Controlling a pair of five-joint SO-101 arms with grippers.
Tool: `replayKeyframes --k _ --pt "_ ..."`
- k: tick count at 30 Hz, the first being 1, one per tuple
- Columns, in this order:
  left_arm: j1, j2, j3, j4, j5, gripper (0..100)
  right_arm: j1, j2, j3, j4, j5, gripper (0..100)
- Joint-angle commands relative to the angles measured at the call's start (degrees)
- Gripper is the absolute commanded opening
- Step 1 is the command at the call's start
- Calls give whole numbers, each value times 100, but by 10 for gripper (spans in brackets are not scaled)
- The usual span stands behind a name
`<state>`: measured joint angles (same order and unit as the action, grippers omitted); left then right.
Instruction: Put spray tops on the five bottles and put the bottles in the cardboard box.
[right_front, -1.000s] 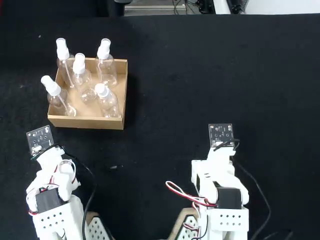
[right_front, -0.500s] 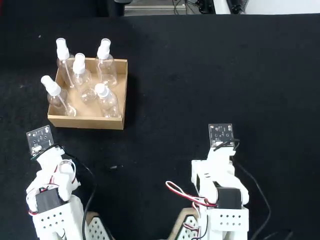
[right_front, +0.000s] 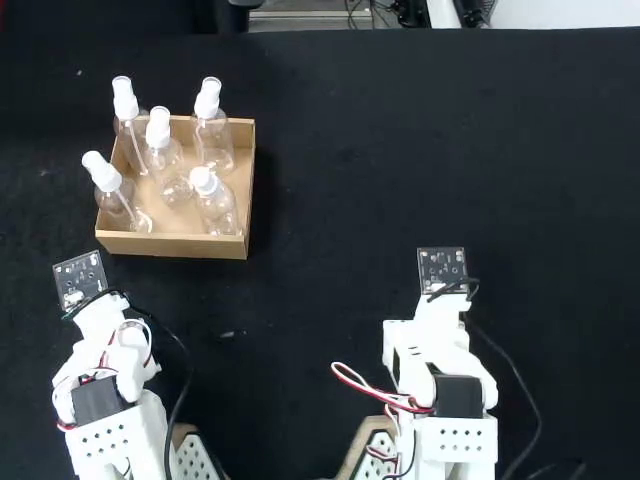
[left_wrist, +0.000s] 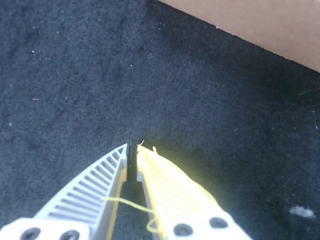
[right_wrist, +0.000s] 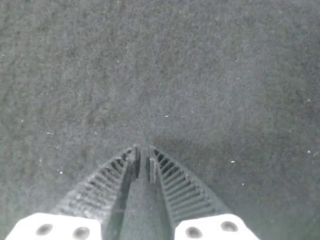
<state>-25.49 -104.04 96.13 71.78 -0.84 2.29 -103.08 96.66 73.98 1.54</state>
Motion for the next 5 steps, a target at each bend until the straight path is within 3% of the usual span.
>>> replayKeyframes --k 1,5 --pt "31 -62 127 141 35 30 79 -541 -22 53 35 11" --pt "31 -62 127 141 35 30 79 -541 -22 53 35 11"
